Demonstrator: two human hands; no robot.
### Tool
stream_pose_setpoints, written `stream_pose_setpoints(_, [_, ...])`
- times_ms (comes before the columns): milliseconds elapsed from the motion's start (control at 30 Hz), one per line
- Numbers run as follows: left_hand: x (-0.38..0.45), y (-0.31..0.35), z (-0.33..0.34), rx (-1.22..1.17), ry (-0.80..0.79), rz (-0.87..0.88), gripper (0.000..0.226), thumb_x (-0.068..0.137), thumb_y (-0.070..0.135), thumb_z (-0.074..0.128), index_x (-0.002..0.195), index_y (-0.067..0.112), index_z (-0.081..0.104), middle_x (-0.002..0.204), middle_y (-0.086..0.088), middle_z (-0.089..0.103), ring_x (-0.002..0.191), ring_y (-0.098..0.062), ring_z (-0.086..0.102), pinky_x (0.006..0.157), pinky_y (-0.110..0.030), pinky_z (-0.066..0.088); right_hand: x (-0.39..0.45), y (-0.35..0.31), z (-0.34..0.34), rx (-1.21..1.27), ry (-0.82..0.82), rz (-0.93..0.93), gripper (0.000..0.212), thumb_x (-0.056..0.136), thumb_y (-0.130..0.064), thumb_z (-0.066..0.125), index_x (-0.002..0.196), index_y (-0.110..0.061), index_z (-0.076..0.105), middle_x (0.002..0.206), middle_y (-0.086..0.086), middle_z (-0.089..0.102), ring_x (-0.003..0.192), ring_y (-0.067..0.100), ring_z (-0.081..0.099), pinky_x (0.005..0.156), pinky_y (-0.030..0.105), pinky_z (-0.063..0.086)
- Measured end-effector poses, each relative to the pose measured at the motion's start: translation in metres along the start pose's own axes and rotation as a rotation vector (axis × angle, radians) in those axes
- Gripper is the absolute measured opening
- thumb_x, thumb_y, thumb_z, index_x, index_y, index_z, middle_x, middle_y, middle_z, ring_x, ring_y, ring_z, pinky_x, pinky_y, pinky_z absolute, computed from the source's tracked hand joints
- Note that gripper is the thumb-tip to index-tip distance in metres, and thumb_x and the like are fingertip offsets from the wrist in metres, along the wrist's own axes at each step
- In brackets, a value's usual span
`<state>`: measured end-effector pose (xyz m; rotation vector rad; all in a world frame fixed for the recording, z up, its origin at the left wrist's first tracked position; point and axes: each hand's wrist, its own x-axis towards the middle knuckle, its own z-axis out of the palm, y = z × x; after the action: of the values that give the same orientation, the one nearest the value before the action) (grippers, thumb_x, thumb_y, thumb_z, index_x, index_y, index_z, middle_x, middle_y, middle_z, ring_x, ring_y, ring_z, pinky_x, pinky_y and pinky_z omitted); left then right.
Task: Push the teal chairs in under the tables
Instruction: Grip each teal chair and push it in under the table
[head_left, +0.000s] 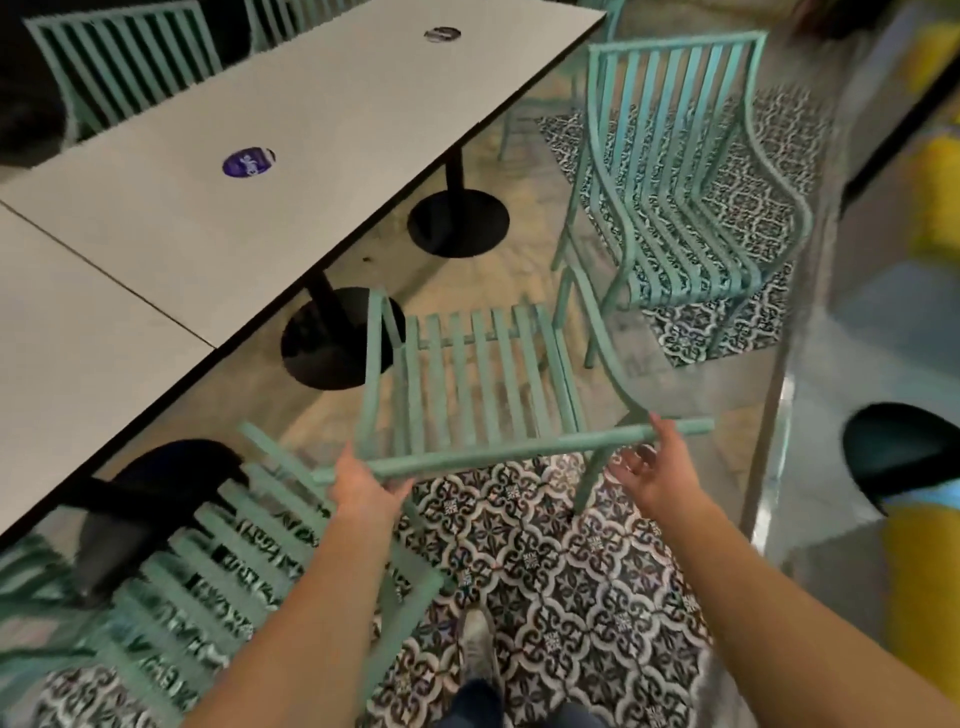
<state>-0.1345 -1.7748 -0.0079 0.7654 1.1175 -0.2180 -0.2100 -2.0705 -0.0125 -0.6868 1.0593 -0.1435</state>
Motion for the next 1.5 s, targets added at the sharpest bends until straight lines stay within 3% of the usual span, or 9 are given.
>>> stream_pose_setpoints(133, [0.024, 0.023, -0.016, 0.058, 0.028, -0.016, 0.038, 0.095, 0.041, 0.056, 0.119, 0.012, 0.050, 0.111, -0.014, 0.055, 0.086, -0.030, 0.057, 0.091, -0.050, 0.051, 0.023, -0.005, 0.014, 0.010, 0.118, 0.031, 0.038, 0.090, -0.024, 0.061, 0.123, -0.008, 0.051, 0.113, 0.012, 0.055, 0.103, 0.026, 0.057, 0.085, 0.050, 0.054])
stream_pose_setpoints(267, [0.037, 0.038, -0.024, 0.133, 0.036, -0.068, 0.026, 0.097, 0.027, 0.055, 0.115, 0.008, 0.054, 0.114, -0.018, 0.061, 0.094, -0.033, 0.065, 0.070, -0.049, 0.059, 0.032, -0.010, 0.024, 0.003, 0.192, 0.096, 0.038, 0.094, -0.007, 0.053, 0.130, -0.002, 0.044, 0.109, 0.013, 0.054, 0.096, 0.026, 0.057, 0.069, 0.031, 0.058])
stream_pose_setpoints(433, [0.048, 0.039, -0.021, 0.194, 0.051, -0.096, 0.024, 0.097, 0.016, 0.053, 0.119, 0.006, 0.051, 0.122, -0.020, 0.059, 0.096, -0.034, 0.065, 0.062, -0.045, 0.058, 0.048, -0.017, 0.032, -0.098, 0.341, 0.079, 0.026, 0.090, -0.013, 0.059, 0.113, -0.004, 0.052, 0.095, 0.010, 0.057, 0.088, 0.025, 0.061, 0.082, 0.040, 0.055])
stream_pose_setpoints(567, [0.052, 0.040, 0.004, 0.170, 0.036, -0.077, 0.031, 0.097, 0.014, 0.052, 0.126, 0.005, 0.050, 0.113, -0.020, 0.060, 0.098, -0.034, 0.064, 0.065, -0.045, 0.056, 0.067, -0.032, 0.043, -0.147, 0.341, 0.069, 0.013, 0.087, -0.013, 0.060, 0.097, -0.006, 0.054, 0.093, 0.011, 0.057, 0.093, 0.028, 0.060, 0.085, 0.043, 0.055])
stream_pose_setpoints(733, [0.063, 0.047, 0.043, 0.172, 0.038, -0.054, 0.025, 0.097, 0.013, 0.051, 0.121, 0.007, 0.051, 0.113, -0.019, 0.061, 0.092, -0.032, 0.065, 0.055, -0.046, 0.059, 0.099, -0.054, 0.068, -0.125, 0.312, 0.049, 0.037, 0.085, -0.013, 0.062, 0.119, -0.005, 0.048, 0.109, 0.014, 0.058, 0.091, 0.028, 0.063, 0.071, 0.038, 0.057])
stream_pose_setpoints(833, [0.069, 0.049, 0.070, 0.202, 0.046, -0.051, 0.011, 0.099, 0.016, 0.049, 0.099, 0.005, 0.052, 0.101, -0.015, 0.061, 0.084, -0.027, 0.063, 0.066, -0.041, 0.054, 0.117, -0.071, 0.086, -0.058, 0.278, 0.044, 0.044, 0.086, -0.009, 0.060, 0.127, -0.005, 0.044, 0.112, 0.014, 0.057, 0.084, 0.024, 0.062, 0.063, 0.035, 0.056])
stream_pose_setpoints(1133, [0.104, 0.066, 0.137, 0.206, 0.048, -0.013, 0.017, 0.098, 0.017, 0.047, 0.088, 0.005, 0.053, 0.109, -0.017, 0.058, 0.083, -0.028, 0.061, 0.092, -0.044, 0.051, 0.164, -0.110, 0.132, -0.062, 0.200, -0.003, 0.039, 0.087, -0.001, 0.058, 0.124, -0.002, 0.047, 0.106, 0.015, 0.058, 0.087, 0.024, 0.061, 0.091, 0.041, 0.053])
stream_pose_setpoints(1300, [0.116, 0.072, 0.159, 0.191, 0.004, -0.026, 0.019, 0.099, 0.019, 0.048, 0.102, 0.002, 0.055, 0.117, -0.018, 0.058, 0.104, -0.034, 0.062, 0.085, -0.045, 0.055, 0.182, -0.123, 0.144, -0.047, 0.153, 0.048, 0.006, 0.093, -0.008, 0.058, 0.092, -0.006, 0.053, 0.090, 0.008, 0.059, 0.077, 0.018, 0.061, 0.085, 0.031, 0.054])
stream_pose_setpoints(1500, [0.116, 0.072, 0.169, 0.160, -0.018, 0.004, 0.027, 0.097, 0.027, 0.055, 0.105, 0.001, 0.055, 0.119, -0.018, 0.062, 0.097, -0.034, 0.066, 0.067, -0.046, 0.060, 0.203, -0.125, 0.145, -0.110, 0.095, 0.013, 0.017, 0.091, -0.011, 0.061, 0.107, -0.008, 0.055, 0.096, 0.007, 0.060, 0.074, 0.015, 0.061, 0.066, 0.025, 0.052])
